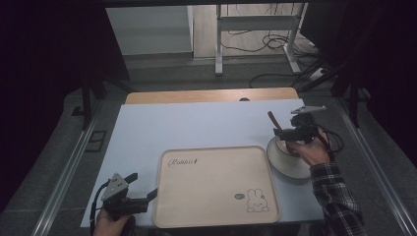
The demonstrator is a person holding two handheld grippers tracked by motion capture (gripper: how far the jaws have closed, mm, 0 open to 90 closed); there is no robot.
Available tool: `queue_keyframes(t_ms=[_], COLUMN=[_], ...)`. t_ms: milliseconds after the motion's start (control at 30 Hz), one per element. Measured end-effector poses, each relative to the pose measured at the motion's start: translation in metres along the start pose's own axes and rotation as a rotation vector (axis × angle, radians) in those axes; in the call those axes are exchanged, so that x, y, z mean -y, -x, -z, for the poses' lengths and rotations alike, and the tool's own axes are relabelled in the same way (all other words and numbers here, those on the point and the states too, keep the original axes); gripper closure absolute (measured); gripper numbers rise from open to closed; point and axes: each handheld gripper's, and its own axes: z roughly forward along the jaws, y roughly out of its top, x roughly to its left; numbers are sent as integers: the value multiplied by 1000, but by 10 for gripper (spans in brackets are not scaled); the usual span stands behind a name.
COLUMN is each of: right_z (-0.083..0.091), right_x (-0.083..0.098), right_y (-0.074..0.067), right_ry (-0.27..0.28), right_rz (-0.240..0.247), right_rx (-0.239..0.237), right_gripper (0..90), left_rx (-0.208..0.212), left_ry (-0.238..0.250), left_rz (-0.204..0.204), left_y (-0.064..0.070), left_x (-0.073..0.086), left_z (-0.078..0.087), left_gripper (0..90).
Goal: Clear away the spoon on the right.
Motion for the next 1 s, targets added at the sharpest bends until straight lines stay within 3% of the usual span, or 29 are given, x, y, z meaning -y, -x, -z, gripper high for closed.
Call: queue_keyframes(t_ms=[133,333,533,600,700,1000], right_z=[-10,-28,-41,-43,-41,-27], right_x=[-8,-19,-22,-23,-25,-36], right_y=[5,9,9,7,5,6], right_ry=[-35,-69,-98,-109,-121,-146], right_rz=[7,2,26,53,77,62], right_rx=[-2,-29,-33,-22,-10,-17], right_gripper=[356,406,625,748,774,778], left_rx=[0,1,2,3,3,2], left_ry=[1,1,1,1,1,-1], left_rz=[-1,-3,-2,0,3,-3], left_y=[0,0,0,0,0,0], left_x=[0,0,0,0,0,0], left_z=[0,0,0,0,0,0], left_gripper=[66,66,66,66,66,66])
